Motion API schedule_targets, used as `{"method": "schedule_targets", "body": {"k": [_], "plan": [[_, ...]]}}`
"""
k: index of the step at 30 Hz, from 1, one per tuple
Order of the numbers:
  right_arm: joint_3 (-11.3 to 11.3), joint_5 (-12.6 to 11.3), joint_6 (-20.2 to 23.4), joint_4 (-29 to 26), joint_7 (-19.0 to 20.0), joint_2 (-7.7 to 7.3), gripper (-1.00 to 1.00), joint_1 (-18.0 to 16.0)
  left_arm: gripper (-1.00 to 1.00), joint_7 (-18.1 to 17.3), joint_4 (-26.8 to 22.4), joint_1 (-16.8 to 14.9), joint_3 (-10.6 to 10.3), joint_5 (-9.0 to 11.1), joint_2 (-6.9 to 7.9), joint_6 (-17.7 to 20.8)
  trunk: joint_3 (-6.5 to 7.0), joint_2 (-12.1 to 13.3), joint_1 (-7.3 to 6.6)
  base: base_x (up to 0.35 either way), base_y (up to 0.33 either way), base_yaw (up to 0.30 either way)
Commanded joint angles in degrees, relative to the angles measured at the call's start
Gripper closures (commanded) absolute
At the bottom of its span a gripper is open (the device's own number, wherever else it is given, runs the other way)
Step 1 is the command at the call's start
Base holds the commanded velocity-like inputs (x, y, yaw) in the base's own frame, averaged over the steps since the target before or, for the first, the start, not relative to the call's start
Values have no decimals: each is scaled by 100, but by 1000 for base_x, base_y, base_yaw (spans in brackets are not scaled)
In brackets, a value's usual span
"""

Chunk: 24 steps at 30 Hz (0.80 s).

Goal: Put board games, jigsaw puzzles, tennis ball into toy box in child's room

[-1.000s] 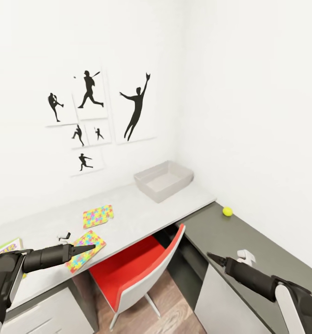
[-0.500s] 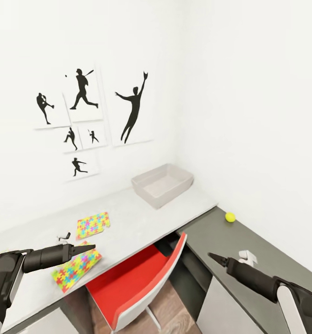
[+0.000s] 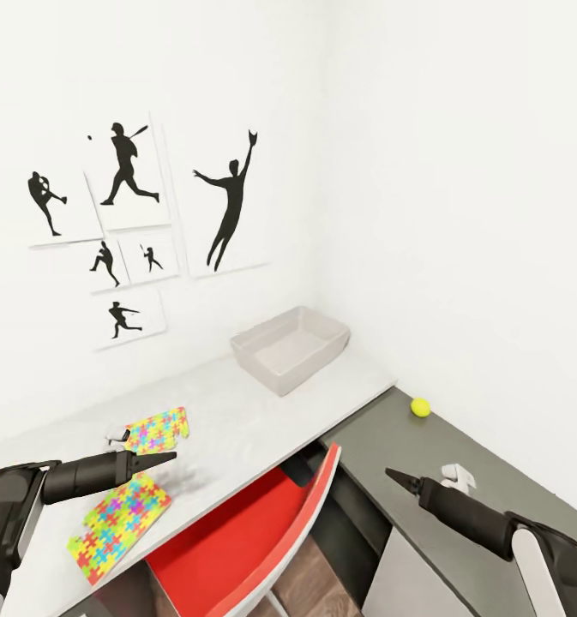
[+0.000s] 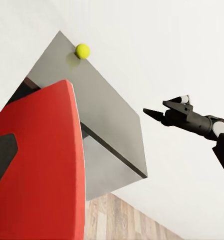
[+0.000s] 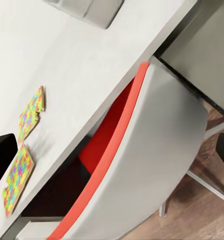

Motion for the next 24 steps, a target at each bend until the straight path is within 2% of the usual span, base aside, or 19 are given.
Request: {"method": "schedule_targets", "body": {"k": [1, 19, 24], "plan": [[-9, 6, 34, -2, 23, 1, -100, -6, -100, -38, -3, -6, 6, -35, -1, 60, -11, -9, 4, 203, -58, -6], [-2, 37, 25, -2, 14, 9, -100, -6, -100, -34, -3, -6, -3, -35, -9, 60, -11, -9, 4, 199, 20, -1], [-2, 39, 25, -2, 14, 10, -100, -6, -100, -38, -3, -6, -2, -35, -10, 60, -11, -9, 4, 92, 20, 0]]}}
